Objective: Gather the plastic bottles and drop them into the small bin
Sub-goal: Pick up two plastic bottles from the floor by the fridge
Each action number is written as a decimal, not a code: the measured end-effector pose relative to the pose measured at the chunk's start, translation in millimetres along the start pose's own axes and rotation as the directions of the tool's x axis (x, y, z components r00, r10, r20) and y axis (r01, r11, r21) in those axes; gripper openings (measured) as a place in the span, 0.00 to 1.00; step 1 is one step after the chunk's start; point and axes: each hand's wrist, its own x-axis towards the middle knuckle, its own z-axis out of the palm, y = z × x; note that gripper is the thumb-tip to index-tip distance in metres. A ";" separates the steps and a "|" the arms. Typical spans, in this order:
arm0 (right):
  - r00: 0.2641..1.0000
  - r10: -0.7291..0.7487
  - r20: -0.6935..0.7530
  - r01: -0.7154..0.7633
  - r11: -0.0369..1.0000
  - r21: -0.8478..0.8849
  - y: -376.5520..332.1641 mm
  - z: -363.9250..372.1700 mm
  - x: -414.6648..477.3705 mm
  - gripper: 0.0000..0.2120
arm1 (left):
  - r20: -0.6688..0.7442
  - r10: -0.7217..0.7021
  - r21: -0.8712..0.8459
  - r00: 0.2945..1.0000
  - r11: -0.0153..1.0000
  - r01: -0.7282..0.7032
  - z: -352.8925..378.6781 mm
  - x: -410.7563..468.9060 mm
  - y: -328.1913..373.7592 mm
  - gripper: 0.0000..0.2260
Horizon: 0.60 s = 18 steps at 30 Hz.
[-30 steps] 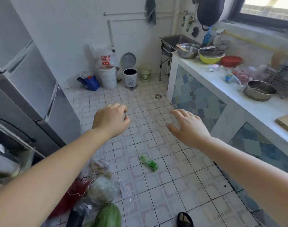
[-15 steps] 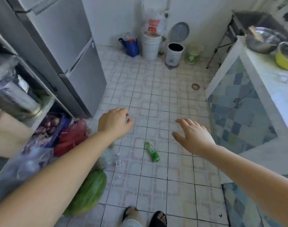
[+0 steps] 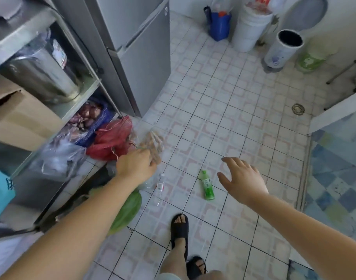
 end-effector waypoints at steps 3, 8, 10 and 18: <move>0.999 0.011 0.050 -0.012 1.000 0.016 4.6 26.7 31.3 0.25 | 0.050 -0.052 0.005 0.997 0.999 0.052 31.3 18.6 -11.6 0.15; 0.992 0.064 0.109 -0.066 0.998 0.018 19.4 84.5 78.8 0.24 | 0.150 -0.103 -0.058 0.983 0.992 0.113 95.2 47.2 -25.4 0.15; 0.991 0.068 0.119 -0.071 0.997 0.022 25.8 114.1 96.5 0.23 | 0.156 -0.085 -0.132 0.984 0.986 0.106 126.8 59.6 -30.5 0.15; 0.967 0.111 0.228 -0.110 0.994 -0.017 63.1 252.8 158.6 0.26 | 0.256 -0.114 -0.202 0.960 0.965 0.168 279.8 103.5 -38.0 0.13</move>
